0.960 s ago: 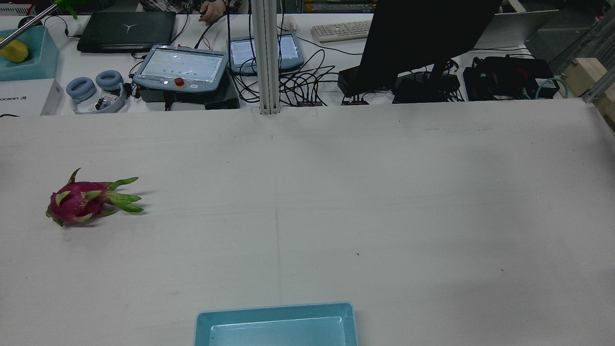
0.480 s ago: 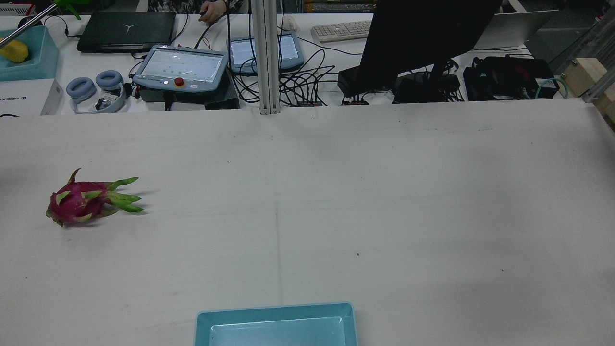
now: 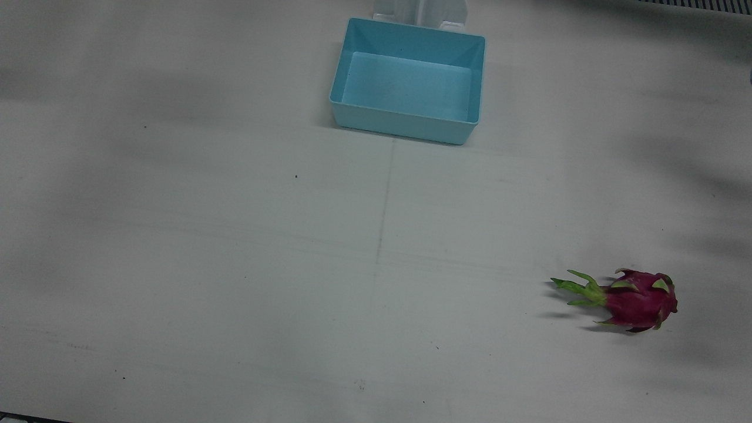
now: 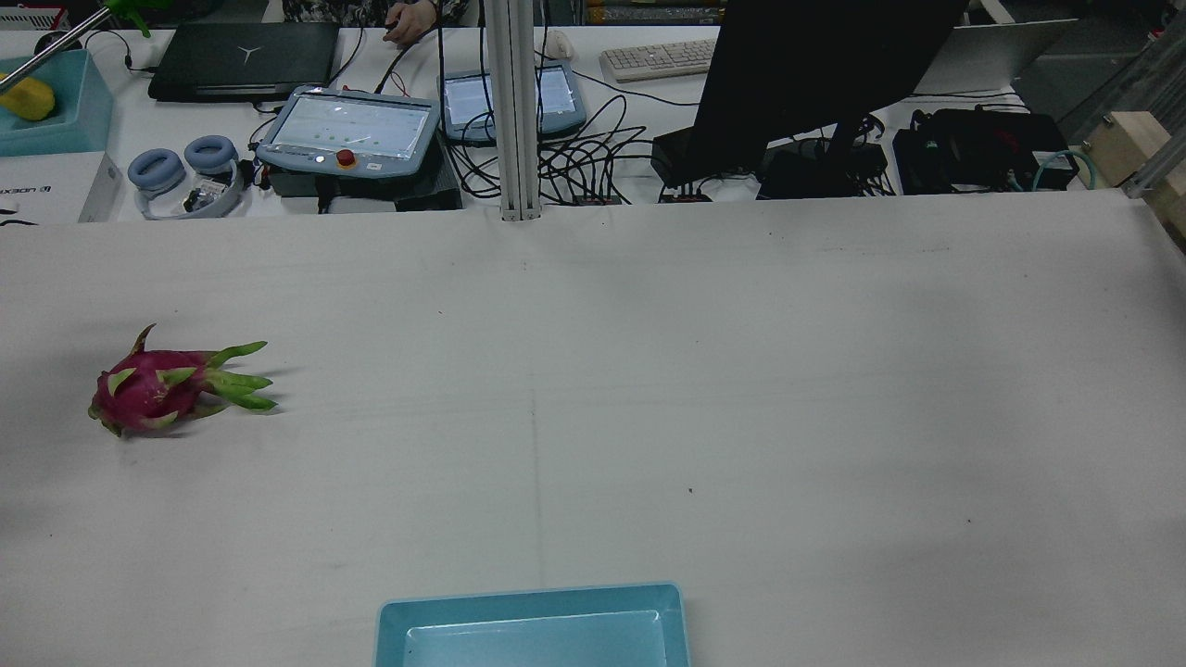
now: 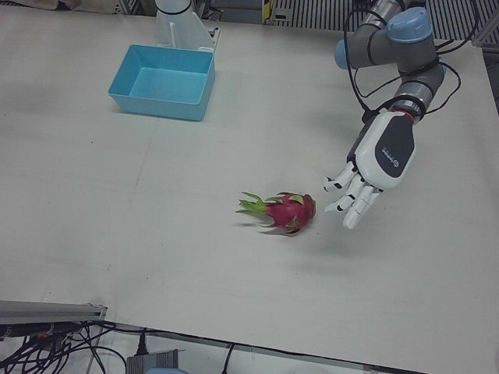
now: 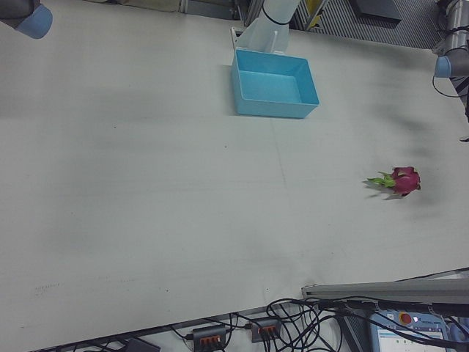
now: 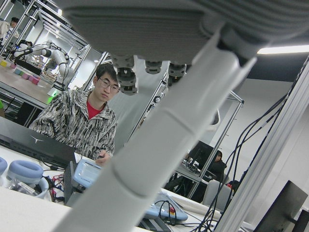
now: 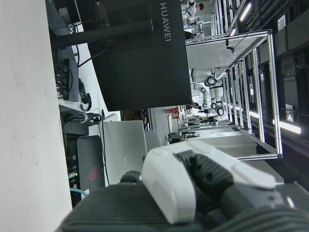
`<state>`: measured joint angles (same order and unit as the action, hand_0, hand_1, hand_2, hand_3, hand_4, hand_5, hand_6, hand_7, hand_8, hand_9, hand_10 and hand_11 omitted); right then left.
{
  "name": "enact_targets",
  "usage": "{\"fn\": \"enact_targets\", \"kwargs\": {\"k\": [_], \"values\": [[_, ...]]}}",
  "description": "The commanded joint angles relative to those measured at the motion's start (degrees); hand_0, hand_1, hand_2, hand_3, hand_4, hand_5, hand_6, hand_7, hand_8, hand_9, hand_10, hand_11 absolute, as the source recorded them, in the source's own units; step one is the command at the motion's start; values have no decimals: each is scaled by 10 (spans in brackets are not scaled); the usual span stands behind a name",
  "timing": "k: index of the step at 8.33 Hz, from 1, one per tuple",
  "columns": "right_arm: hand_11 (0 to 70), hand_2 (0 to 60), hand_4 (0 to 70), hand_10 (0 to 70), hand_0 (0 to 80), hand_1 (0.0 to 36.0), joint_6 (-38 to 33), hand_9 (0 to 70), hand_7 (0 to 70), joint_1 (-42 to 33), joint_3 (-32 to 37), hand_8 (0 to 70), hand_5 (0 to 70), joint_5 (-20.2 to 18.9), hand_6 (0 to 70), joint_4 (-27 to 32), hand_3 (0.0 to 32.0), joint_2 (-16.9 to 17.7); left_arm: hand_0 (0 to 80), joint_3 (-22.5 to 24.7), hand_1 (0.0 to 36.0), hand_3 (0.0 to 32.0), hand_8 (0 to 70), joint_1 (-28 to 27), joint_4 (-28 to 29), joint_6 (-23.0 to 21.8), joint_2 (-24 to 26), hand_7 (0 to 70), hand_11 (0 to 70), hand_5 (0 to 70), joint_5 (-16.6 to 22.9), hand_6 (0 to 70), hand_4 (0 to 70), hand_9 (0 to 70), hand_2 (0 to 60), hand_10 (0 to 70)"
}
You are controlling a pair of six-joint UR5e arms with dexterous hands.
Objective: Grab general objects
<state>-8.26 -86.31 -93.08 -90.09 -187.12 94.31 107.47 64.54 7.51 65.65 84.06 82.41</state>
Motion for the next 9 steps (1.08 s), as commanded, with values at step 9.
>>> {"fn": "enact_targets", "kwargs": {"k": [9], "values": [[0,0,0,0,0,0,0,0,0,0,0,0,0,0,0,0,0,0,800,-21,360,40,0,-129,-251,117,162,306,0,483,-82,0,0,47,600,0]]}}
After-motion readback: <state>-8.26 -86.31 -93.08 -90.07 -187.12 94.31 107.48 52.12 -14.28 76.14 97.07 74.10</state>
